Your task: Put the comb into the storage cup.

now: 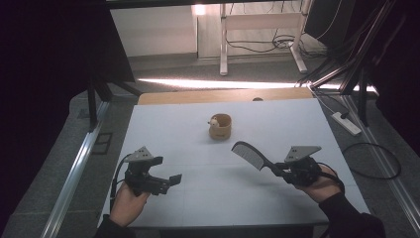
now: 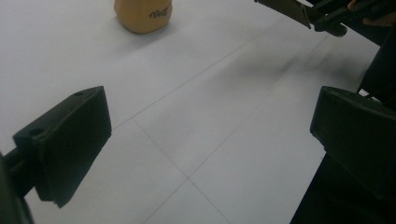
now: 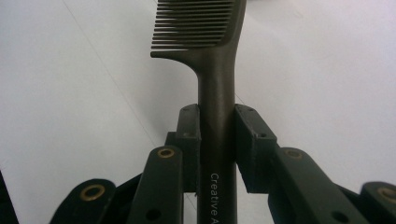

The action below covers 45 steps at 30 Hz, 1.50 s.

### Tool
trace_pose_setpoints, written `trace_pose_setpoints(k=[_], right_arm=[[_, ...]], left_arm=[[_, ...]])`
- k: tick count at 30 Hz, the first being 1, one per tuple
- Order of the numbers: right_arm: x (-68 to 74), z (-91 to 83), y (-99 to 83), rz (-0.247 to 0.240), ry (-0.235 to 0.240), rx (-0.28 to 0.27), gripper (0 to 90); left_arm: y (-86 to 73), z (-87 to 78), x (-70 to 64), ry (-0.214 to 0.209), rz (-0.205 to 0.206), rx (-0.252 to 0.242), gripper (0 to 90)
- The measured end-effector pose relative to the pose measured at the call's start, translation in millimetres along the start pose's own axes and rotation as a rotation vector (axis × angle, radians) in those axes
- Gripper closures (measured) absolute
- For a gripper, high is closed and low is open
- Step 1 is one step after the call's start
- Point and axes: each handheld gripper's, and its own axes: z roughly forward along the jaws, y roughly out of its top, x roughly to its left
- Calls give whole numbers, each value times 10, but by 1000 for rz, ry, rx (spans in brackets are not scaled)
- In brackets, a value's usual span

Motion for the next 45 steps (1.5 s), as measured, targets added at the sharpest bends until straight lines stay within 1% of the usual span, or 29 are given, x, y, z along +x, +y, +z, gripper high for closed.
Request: trace_pose_setpoints(k=[4, 11, 14, 17, 19, 27, 36, 38, 45], right_arm=[[14, -17, 10, -10, -1, -14, 728], [48, -47, 30, -33, -2, -43, 728], [64, -58, 35, -47, 4, -54, 728], [84, -67, 41, -64, 4, -61, 728], [93, -68, 44, -73, 6, -67, 728], [108, -90, 53, -85, 3, -84, 728], [145, -109, 70, -104, 8, -105, 728], [156, -115, 75, -115, 11, -111, 728], [174, -121, 84, -124, 12, -119, 728]], left_arm=[[72, 58, -15, -10, 17, 8, 0], [204, 126, -34, -35, 24, 4, 0], [254, 156, -39, -43, 41, 7, 0], [289, 190, -35, -61, 47, 8, 0], [313, 212, -33, -65, 58, 17, 0], [406, 285, -13, -95, 68, 30, 0], [509, 366, -19, -112, 91, 41, 0], [530, 389, -21, -123, 91, 45, 0], [611, 462, -40, -146, 94, 48, 0]])
